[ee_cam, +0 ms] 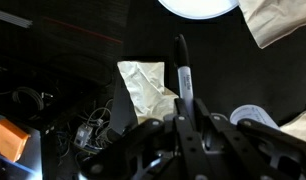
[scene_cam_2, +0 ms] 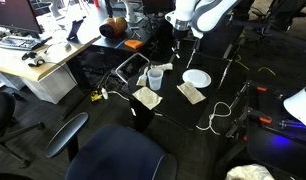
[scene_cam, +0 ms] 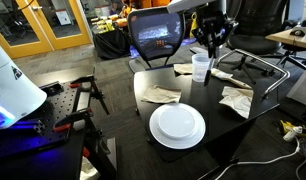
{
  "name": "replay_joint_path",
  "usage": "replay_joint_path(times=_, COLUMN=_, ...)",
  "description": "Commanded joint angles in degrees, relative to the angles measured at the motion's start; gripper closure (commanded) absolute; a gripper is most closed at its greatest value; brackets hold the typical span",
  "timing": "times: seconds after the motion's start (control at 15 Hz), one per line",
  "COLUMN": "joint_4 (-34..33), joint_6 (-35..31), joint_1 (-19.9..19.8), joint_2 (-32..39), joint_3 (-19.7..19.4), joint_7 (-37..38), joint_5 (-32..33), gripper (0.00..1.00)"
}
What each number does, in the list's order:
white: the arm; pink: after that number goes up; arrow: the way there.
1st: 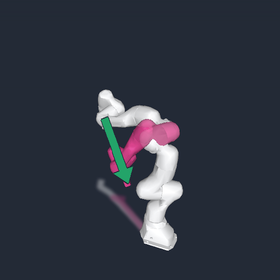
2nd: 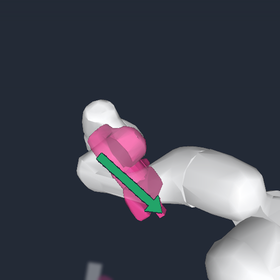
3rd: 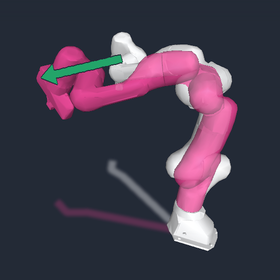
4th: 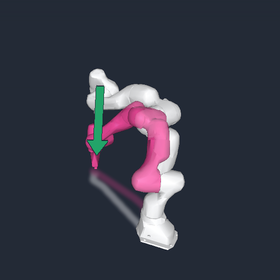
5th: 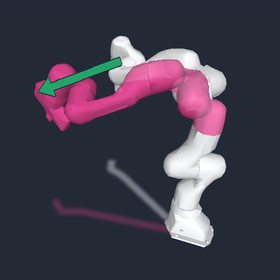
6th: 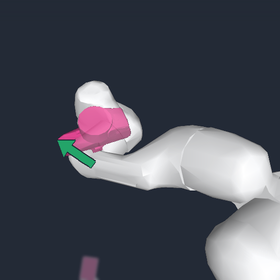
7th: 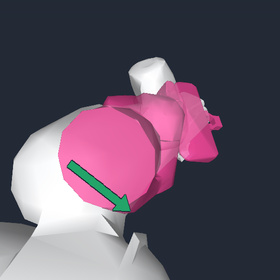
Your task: Take the black pen out of the clear cup and place it on the table
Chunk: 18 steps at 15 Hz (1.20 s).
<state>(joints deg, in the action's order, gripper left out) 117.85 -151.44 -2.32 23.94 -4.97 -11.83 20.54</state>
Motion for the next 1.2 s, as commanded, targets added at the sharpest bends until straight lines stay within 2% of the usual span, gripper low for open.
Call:
replay_joint_path(times=0.0, joint_4=-3.5, joint_6=-0.3, joint_1=0.6, joint_2=4.3, joint_3=-1.2, joint_7=-3.1, joint_5=4.4, gripper=0.97)
replay_joint_path(times=0.27, joint_4=-5.9, joint_6=-1.4, joint_1=0.3, joint_2=8.4, joint_3=-1.2, joint_7=-6.7, joint_5=8.1, gripper=0.97)
replay_joint_path(times=1.13, joint_4=-9.4, joint_6=-2.0, joint_1=-0.2, joint_2=16.5, joint_3=-1.4, joint_7=-15.3, joint_5=12.1, gripper=0.97)
